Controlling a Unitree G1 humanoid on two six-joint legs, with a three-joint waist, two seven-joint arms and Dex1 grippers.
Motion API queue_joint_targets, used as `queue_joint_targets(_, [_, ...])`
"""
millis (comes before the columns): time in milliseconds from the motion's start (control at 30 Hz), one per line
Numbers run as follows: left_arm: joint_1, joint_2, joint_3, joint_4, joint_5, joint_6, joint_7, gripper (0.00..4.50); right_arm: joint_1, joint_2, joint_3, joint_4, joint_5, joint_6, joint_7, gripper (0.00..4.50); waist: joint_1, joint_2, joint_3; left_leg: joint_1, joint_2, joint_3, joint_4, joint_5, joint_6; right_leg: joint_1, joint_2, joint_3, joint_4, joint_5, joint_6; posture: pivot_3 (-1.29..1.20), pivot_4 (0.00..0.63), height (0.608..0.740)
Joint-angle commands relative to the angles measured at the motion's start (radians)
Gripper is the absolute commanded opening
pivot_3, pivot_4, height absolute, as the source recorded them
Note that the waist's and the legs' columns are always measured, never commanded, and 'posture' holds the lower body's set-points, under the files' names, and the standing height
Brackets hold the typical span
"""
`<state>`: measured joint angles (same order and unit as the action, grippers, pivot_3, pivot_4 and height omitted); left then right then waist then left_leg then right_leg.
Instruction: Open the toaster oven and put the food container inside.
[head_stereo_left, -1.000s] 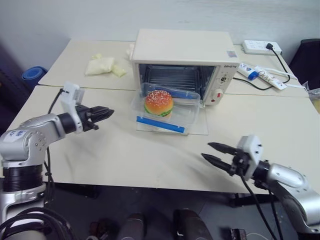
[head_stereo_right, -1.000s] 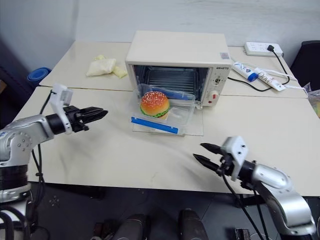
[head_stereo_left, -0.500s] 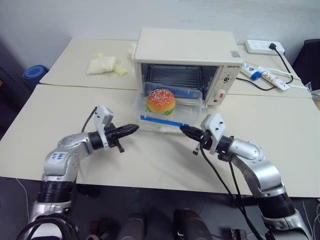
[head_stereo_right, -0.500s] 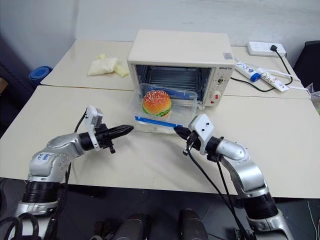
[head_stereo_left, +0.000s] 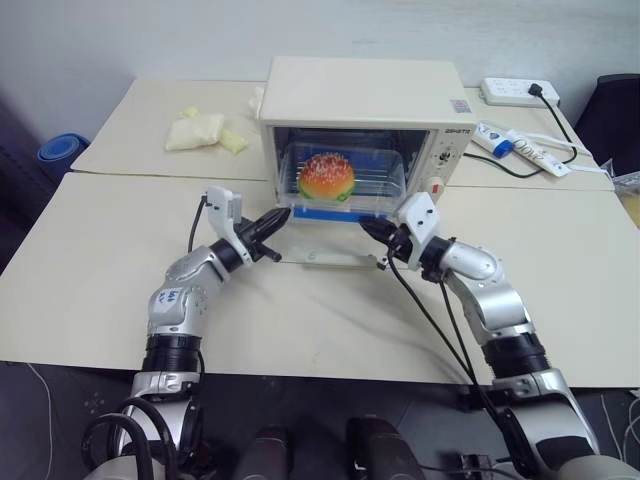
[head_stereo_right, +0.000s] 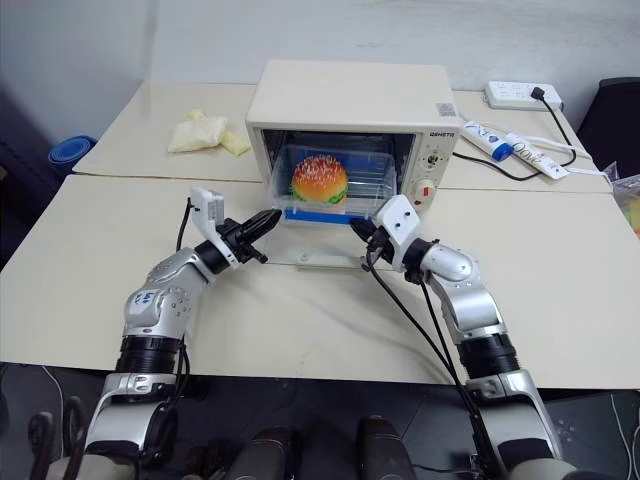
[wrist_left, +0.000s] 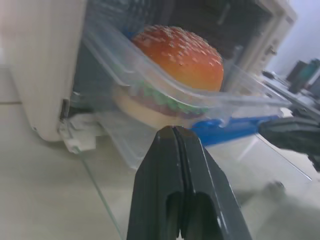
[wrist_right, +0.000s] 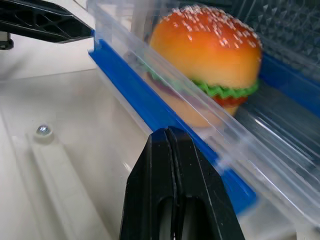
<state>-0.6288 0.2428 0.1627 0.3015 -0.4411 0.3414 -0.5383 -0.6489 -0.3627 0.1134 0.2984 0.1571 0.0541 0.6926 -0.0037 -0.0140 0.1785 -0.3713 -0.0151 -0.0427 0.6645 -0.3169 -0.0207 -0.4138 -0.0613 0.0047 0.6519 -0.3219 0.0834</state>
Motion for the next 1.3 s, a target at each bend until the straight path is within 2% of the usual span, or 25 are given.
queue_joint_targets(33, [-0.055,-0.026,0.029,0.057,0.027,-0.085,0.060,0.00,-0.084,0.027,-0.021,0.108,-0.027,-0.079,-0.031,0.01,-0.002,0.000,0.000,0.000,0.000,0.000,0.000,0.000,0.000,0.000,0.000,0.000,0.000,0.000,0.000,0.00,0.150,0.740])
queue_joint_targets(200, [-0.112,-0.077,0.067,0.144,0.006,-0.148,0.102,0.00,-0.213,0.069,-0.048,0.333,-0.061,-0.171,-0.108,0.01,-0.003,0.000,0.000,0.000,0.000,0.001,0.000,0.000,0.000,-0.001,0.000,0.000,0.001,0.000,0.000,0.00,0.150,0.740])
queue_joint_targets(433, [-0.089,-0.086,0.052,0.123,0.022,-0.159,0.097,0.00,-0.264,0.098,-0.045,0.433,-0.067,-0.196,-0.085,0.01,-0.006,0.000,0.000,-0.001,0.000,0.001,-0.001,0.000,0.000,-0.002,0.000,0.000,0.003,0.000,0.000,0.00,0.150,0.740])
queue_joint_targets(533, [-0.023,-0.053,0.053,0.018,-0.004,-0.107,0.070,0.00,-0.293,0.118,-0.048,0.483,-0.075,-0.210,-0.094,0.01,-0.025,0.000,0.000,-0.001,0.000,0.001,-0.001,0.000,0.000,-0.002,0.000,0.001,0.003,0.000,0.000,0.00,0.150,0.740])
queue_joint_targets(767, [0.096,0.048,0.096,-0.144,-0.089,0.008,-0.024,0.00,-0.374,0.162,-0.089,0.603,-0.069,-0.257,-0.126,0.01,-0.034,0.000,0.000,-0.001,0.001,0.001,-0.002,0.001,-0.001,-0.002,0.000,0.001,0.004,0.000,0.000,0.00,0.150,0.740])
queue_joint_targets(867, [0.143,0.120,0.117,-0.190,-0.117,0.040,-0.079,0.00,-0.351,0.158,-0.091,0.555,-0.053,-0.227,-0.064,0.01,-0.033,0.000,0.000,-0.001,0.001,0.000,-0.002,0.000,-0.001,-0.002,0.000,0.000,0.004,0.000,0.000,0.00,0.150,0.740])
queue_joint_targets(967, [0.202,0.200,0.145,-0.251,-0.162,0.083,-0.154,0.00,-0.256,0.110,-0.095,0.380,-0.007,-0.128,0.037,0.01,-0.031,0.001,0.000,-0.001,0.001,0.000,-0.003,0.000,-0.001,-0.002,0.000,0.000,0.003,0.000,0.000,0.00,0.150,0.740])
queue_joint_targets(1067, [0.265,0.269,0.157,-0.333,-0.192,0.073,-0.246,0.59,-0.143,0.034,-0.109,0.153,0.047,-0.011,0.106,0.00,-0.022,0.001,0.001,-0.003,0.001,-0.002,-0.003,0.000,0.000,-0.002,-0.001,0.000,0.002,0.000,0.000,0.00,0.150,0.740])
queue_joint_targets(1167, [0.352,0.351,0.156,-0.411,-0.201,0.034,-0.387,1.48,-0.023,-0.063,-0.145,-0.074,0.133,0.092,0.180,0.00,-0.021,0.002,0.001,-0.004,0.000,-0.002,-0.003,-0.001,0.001,-0.002,-0.002,0.000,0.000,0.000,0.000,0.00,0.150,0.740])
queue_joint_targets(1233, [0.400,0.412,0.171,-0.447,-0.246,0.074,-0.465,2.12,0.053,-0.141,-0.184,-0.152,0.163,0.094,0.227,0.00,-0.021,0.002,0.001,-0.004,0.000,-0.002,-0.003,-0.002,0.001,-0.001,-0.002,0.000,-0.006,0.000,0.000,0.00,0.150,0.740])
queue_joint_targets(1300, [0.424,0.459,0.178,-0.470,-0.266,0.073,-0.532,2.72,0.106,-0.213,-0.210,-0.142,0.153,0.057,0.263,0.00,-0.022,0.003,0.001,-0.003,0.000,-0.002,-0.004,-0.002,0.001,-0.001,-0.002,-0.001,-0.007,0.000,0.000,0.00,0.150,0.740])
